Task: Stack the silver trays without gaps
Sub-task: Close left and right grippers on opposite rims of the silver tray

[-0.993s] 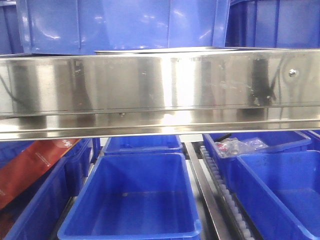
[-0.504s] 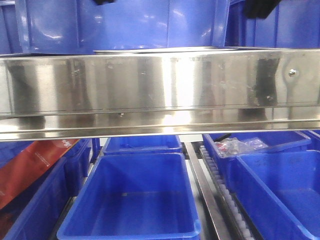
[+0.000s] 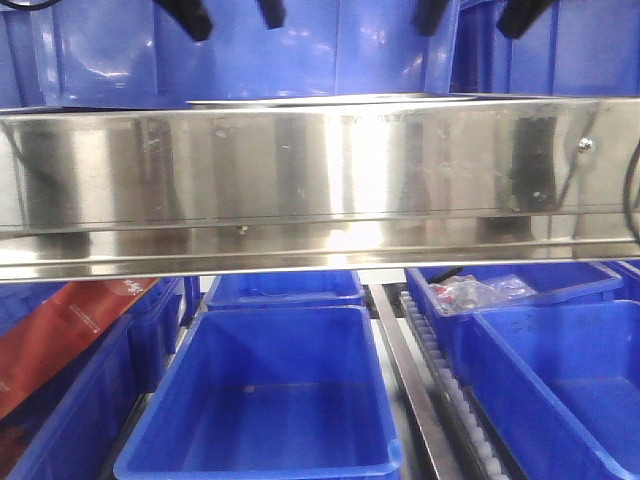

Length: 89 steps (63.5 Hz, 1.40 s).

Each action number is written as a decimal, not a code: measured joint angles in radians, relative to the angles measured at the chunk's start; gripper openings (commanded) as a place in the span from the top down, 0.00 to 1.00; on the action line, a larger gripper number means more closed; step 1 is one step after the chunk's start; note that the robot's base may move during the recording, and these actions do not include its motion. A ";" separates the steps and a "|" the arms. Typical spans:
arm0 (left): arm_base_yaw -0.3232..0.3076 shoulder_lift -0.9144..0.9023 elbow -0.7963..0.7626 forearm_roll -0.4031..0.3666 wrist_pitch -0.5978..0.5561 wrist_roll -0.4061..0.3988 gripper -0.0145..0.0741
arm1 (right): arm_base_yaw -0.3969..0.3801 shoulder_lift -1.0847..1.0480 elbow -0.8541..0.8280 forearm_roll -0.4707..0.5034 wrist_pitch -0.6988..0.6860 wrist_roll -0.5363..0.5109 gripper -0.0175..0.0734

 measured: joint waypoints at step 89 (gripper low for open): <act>0.057 0.088 0.005 0.051 0.039 -0.125 0.31 | 0.000 0.112 0.000 0.023 -0.120 0.000 0.39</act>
